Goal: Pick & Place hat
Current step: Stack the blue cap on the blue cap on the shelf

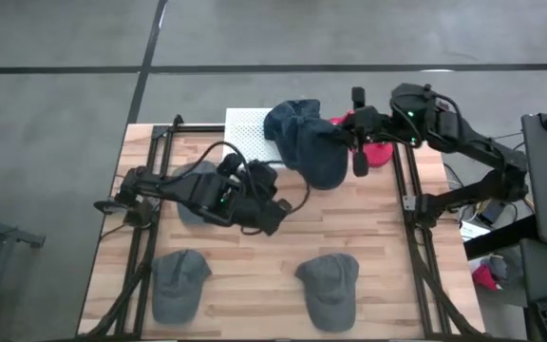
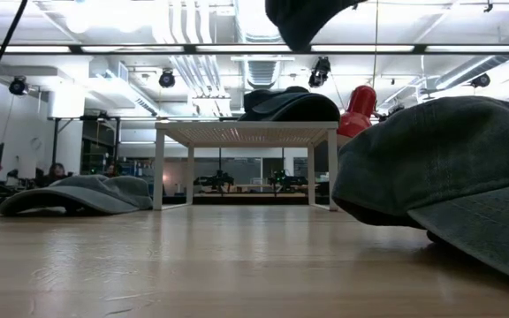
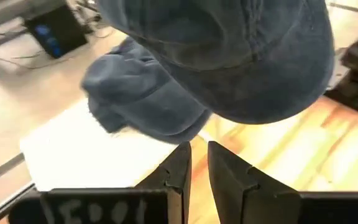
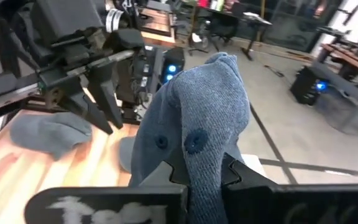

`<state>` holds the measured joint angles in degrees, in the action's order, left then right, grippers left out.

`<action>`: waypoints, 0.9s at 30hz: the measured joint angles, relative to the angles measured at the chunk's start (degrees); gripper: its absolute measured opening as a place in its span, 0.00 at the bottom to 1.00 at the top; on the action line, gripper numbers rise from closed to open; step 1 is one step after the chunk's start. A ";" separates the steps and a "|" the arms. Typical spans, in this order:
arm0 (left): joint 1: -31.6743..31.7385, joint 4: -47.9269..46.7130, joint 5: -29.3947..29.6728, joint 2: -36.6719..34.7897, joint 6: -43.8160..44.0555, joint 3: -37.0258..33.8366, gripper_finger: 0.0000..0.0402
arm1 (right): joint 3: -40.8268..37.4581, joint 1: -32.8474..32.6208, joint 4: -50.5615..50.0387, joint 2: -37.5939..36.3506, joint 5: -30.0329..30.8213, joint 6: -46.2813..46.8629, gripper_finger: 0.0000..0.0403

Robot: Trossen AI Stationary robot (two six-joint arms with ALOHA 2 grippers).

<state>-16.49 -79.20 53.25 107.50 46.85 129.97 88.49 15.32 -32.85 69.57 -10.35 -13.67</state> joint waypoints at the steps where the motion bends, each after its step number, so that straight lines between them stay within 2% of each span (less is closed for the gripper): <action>1: -0.51 -1.38 1.03 0.00 1.33 0.00 0.14 | 0.00 0.93 0.38 0.52 -1.42 -0.38 0.02; 5: -2.32 -6.04 3.97 0.00 5.89 0.00 0.14 | 0.00 5.21 1.38 2.70 -8.01 -2.21 0.02; 9: -3.40 -10.69 6.29 0.00 10.24 -0.02 0.14 | 0.19 10.02 3.68 5.03 -18.81 -2.28 0.02; 17: -3.50 -10.86 6.78 -1.89 13.62 -4.72 0.14 | 3.04 18.18 9.74 11.52 -37.42 0.93 0.02; 19: -3.50 -10.83 6.78 -2.98 15.40 -6.92 0.14 | 4.34 19.57 9.81 13.39 -39.23 1.22 0.02; 27: -3.50 -10.04 6.74 -9.40 25.54 -19.58 0.14 | 9.28 22.87 9.65 20.37 -39.64 1.22 0.02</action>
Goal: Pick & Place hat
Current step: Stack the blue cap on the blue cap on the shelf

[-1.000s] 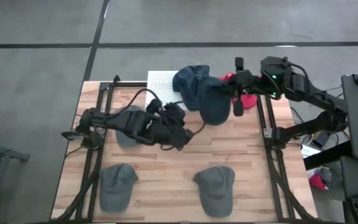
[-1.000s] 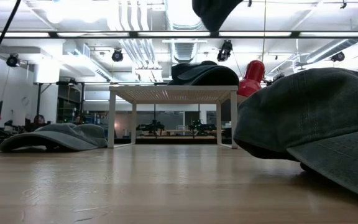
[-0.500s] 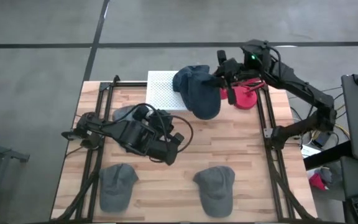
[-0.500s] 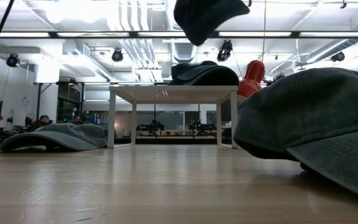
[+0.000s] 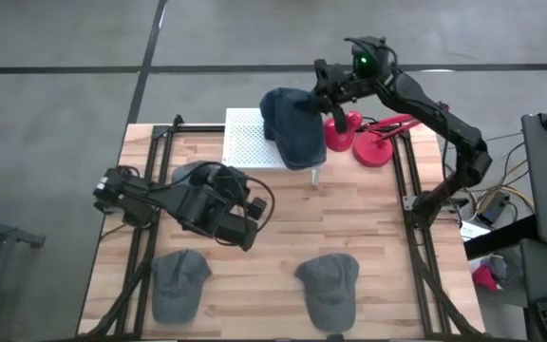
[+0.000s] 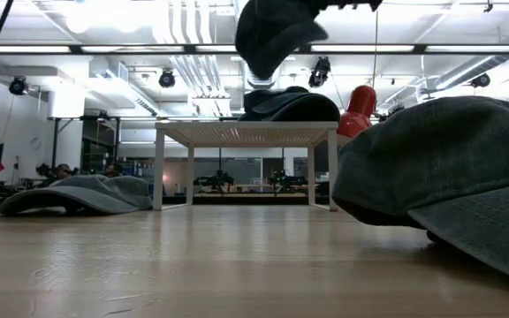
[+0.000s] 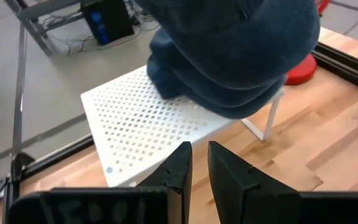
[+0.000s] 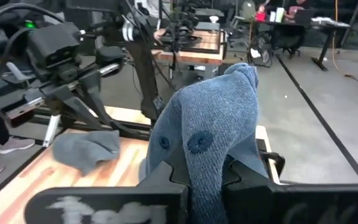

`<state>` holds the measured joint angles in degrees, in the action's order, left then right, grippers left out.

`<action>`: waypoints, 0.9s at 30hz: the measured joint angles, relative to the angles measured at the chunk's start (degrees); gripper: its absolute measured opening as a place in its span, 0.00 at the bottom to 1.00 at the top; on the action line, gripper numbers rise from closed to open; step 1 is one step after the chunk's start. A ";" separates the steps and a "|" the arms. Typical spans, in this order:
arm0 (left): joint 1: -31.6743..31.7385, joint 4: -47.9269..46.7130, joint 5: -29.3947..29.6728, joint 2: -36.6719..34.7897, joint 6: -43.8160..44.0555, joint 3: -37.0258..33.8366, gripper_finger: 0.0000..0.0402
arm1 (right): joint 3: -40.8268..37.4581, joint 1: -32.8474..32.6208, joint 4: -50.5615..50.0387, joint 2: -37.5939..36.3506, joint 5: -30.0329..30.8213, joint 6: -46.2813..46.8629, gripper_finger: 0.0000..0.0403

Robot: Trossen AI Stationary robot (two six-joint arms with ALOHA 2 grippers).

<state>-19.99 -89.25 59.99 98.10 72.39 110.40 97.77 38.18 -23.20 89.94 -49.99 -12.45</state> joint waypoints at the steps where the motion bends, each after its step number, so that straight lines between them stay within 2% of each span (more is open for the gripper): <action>1: 0.00 0.70 -0.01 -0.99 1.01 -1.92 0.14 | 0.45 0.37 -0.04 0.83 -0.04 0.00 0.02; 9: 0.00 13.89 0.38 -9.93 0.52 -16.97 0.14 | 1.86 2.55 -0.24 4.99 -0.16 1.49 0.02; 17: 0.02 30.92 1.04 -17.73 -5.78 -29.81 0.14 | 1.74 4.82 -0.55 5.17 -0.20 1.79 0.02; 23: 0.26 39.82 1.20 -21.10 -11.32 -35.12 0.14 | 0.24 5.70 -1.99 5.48 -0.20 1.97 0.02; 27: 0.46 40.82 1.22 -21.55 -12.74 -35.66 0.14 | -1.61 5.76 -2.63 5.78 -0.05 1.99 0.02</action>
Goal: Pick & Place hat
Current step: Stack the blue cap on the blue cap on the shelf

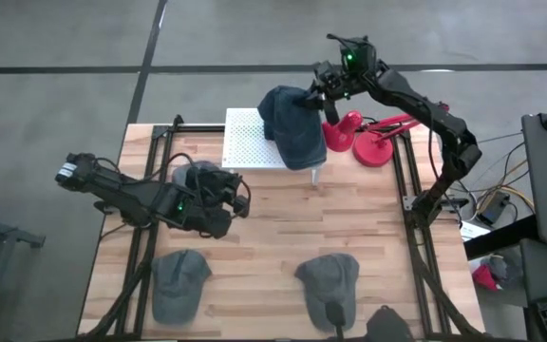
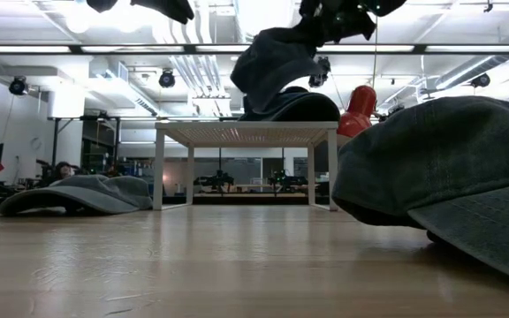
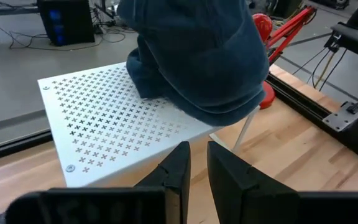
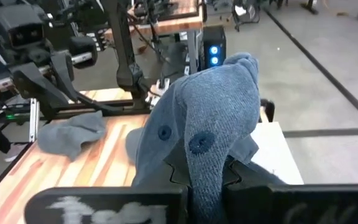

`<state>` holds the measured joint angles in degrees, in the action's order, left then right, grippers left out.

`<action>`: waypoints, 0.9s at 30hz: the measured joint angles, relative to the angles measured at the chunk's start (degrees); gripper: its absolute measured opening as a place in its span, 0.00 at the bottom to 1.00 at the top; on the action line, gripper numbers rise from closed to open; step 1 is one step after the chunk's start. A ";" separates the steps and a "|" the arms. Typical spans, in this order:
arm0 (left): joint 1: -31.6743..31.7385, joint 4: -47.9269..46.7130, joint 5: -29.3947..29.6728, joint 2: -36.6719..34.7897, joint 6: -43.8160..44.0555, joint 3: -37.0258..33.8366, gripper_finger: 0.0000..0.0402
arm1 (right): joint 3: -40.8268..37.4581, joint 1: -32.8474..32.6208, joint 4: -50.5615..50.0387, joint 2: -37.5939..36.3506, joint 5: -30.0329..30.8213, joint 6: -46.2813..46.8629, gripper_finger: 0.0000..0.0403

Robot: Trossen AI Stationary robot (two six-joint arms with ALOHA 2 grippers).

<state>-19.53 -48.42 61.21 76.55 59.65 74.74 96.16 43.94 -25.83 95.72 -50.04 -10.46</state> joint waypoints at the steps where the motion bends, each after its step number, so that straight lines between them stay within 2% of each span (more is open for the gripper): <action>1: 0.07 -0.02 0.00 0.00 -0.20 0.01 0.14 | -0.20 0.00 -0.15 0.00 0.33 0.00 0.02; 5: 0.22 0.13 0.00 0.00 -0.73 0.11 0.14 | -0.43 0.00 -0.85 0.00 1.07 -0.10 0.02; 11: 0.28 0.12 -0.02 0.00 -0.73 0.11 0.14 | -0.46 -0.02 -2.49 0.00 7.17 -0.09 0.02; 23: 0.31 0.04 -0.03 0.00 -0.73 0.11 0.14 | -0.37 -0.07 -4.02 -1.46 8.26 -0.20 0.02; 27: 0.31 0.03 -0.03 0.00 -0.73 0.11 0.14 | -0.31 -0.07 -5.33 -3.08 11.88 -0.20 0.02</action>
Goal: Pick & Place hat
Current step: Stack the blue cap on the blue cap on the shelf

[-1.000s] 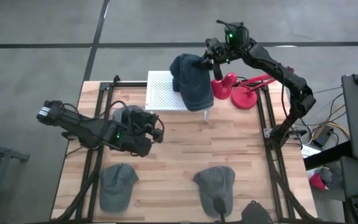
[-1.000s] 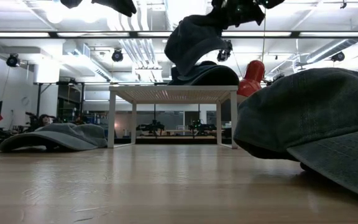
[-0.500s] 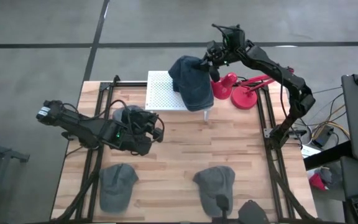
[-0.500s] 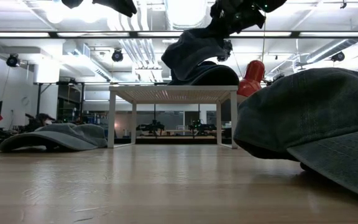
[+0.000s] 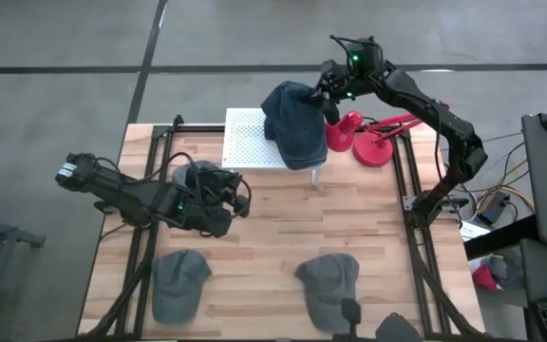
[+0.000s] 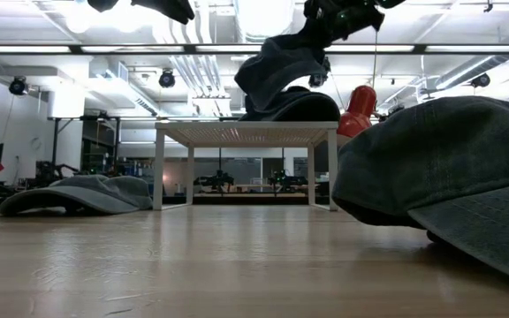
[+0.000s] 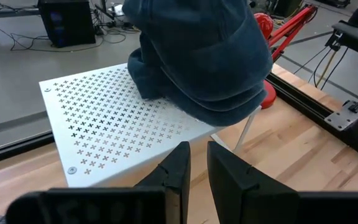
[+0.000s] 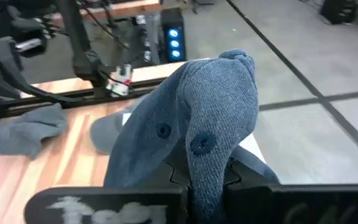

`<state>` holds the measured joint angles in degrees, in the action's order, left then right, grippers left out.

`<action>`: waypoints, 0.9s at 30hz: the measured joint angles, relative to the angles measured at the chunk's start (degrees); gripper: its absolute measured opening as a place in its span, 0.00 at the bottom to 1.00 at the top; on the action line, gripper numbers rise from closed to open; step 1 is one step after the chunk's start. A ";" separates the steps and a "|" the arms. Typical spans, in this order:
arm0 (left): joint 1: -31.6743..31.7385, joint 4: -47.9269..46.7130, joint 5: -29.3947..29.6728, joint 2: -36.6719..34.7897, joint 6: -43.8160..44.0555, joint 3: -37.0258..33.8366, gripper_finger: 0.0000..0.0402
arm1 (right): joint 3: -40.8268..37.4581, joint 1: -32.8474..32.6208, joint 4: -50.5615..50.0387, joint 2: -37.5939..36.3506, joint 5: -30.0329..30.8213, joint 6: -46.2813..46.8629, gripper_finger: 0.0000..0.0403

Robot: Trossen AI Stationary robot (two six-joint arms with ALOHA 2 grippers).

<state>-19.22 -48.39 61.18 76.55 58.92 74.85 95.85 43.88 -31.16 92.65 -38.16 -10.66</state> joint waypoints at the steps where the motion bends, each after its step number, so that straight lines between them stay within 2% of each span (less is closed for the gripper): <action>1: 0.00 0.01 -0.01 0.00 0.00 0.00 0.14 | 0.00 0.00 -0.76 -0.37 0.92 -0.12 0.02; 7: 0.02 -0.01 -0.01 0.00 0.00 0.00 0.14 | -0.12 0.02 -5.97 -1.08 2.61 -2.23 0.02; 16: 0.02 0.01 -0.03 0.00 0.00 0.00 0.14 | -0.28 0.07 -7.71 -0.16 7.01 -3.22 0.03; 20: 0.03 0.01 -0.03 0.00 0.00 0.00 0.14 | -0.28 0.07 -8.02 -0.28 7.52 -3.52 0.09; 27: 0.09 0.01 -0.02 0.00 -0.07 0.00 0.14 | -0.28 0.04 -11.24 -0.86 13.38 -5.43 0.23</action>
<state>-19.14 -48.38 61.16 76.55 58.85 74.85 95.57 43.92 -42.40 91.78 -24.78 -16.09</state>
